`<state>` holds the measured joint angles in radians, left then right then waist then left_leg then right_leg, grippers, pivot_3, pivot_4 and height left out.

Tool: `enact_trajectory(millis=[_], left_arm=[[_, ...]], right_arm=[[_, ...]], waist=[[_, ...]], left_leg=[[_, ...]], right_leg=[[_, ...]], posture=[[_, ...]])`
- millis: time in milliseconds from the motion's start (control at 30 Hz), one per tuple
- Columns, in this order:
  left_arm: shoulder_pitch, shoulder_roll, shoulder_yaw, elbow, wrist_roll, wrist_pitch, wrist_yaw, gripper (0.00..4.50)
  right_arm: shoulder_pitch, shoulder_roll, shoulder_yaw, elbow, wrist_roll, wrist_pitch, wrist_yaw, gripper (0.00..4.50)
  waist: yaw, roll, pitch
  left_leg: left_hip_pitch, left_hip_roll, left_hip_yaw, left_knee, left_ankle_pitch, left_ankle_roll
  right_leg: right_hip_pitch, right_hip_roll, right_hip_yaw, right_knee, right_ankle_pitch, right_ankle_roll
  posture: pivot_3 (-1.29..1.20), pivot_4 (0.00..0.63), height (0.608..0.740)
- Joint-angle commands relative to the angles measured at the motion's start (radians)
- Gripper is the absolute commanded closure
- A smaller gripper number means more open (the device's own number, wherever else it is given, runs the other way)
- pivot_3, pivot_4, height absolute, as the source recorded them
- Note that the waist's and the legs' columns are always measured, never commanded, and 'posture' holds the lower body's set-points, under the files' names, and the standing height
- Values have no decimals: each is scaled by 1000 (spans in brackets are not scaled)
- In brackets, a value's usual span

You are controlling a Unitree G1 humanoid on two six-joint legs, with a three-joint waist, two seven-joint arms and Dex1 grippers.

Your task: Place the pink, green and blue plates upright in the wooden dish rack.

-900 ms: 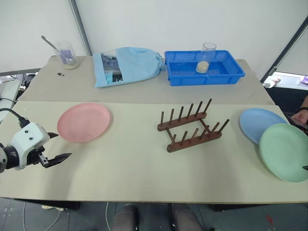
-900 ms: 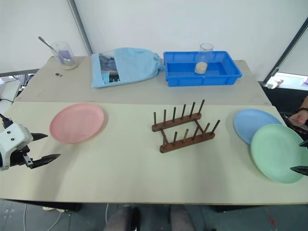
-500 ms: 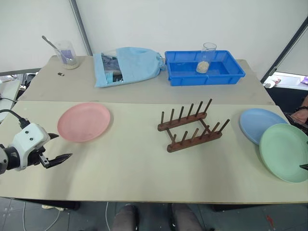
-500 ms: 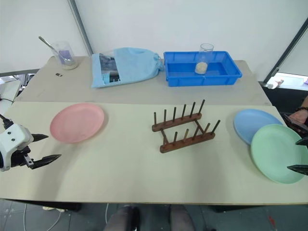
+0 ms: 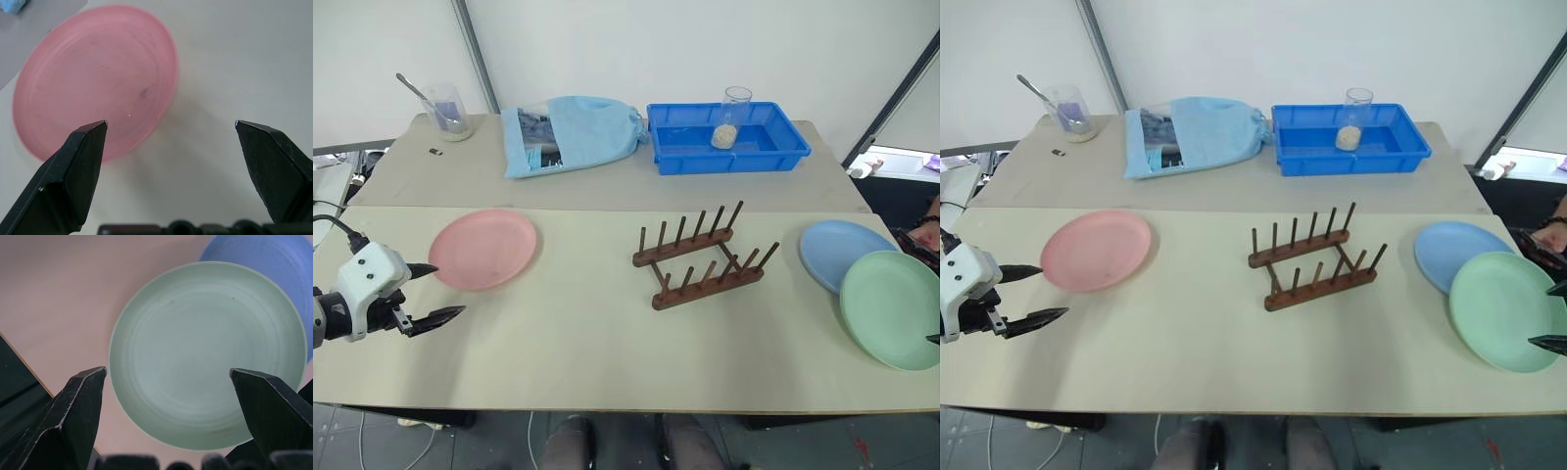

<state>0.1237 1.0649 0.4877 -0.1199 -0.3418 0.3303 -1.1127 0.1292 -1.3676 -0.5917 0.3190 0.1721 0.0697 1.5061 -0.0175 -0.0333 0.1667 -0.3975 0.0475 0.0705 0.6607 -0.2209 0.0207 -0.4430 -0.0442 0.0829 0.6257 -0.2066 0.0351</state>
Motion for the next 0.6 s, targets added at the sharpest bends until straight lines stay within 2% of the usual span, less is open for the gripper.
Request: enact_trajectory(millis=[33,167,267,333,433,600], left_arm=[[-5,3,36,-13,-27,2,-15,0],[-55,-18,9,-37,-82,59,-5,0],[-112,-77,-98,-131,-108,85,26,0],[-152,-142,-196,-185,-105,93,59,0],[-235,-291,-362,-226,-76,108,153,0],[-322,-466,-584,-177,5,91,213,0]], right_arm=[[-15,-15,-7,-20,12,-3,9,20],[-9,-8,-13,-40,16,6,7,20],[-2,14,-22,-87,34,24,0,20],[3,45,-50,-161,69,79,-5,20],[42,115,-120,-352,151,236,-21,20],[117,230,-208,-669,273,476,-91,20]], waist=[[0,0,0],[1,0,0],[5,1,0],[7,1,-1],[8,1,-1],[3,0,-1]], left_leg=[[0,0,0,0,0,0],[0,0,0,0,0,0],[2,0,0,0,0,0],[2,-1,0,1,0,0],[2,-1,0,2,0,0],[0,-2,-5,6,0,0]], right_leg=[[0,0,0,0,0,0],[0,0,0,0,0,0],[3,0,0,0,0,0],[4,-1,0,0,0,0],[5,0,0,1,1,2],[6,3,1,4,5,9]], posture=[[0,150,740],[0,150,740],[0,150,740],[0,150,740],[0,150,740],[0,150,740]])
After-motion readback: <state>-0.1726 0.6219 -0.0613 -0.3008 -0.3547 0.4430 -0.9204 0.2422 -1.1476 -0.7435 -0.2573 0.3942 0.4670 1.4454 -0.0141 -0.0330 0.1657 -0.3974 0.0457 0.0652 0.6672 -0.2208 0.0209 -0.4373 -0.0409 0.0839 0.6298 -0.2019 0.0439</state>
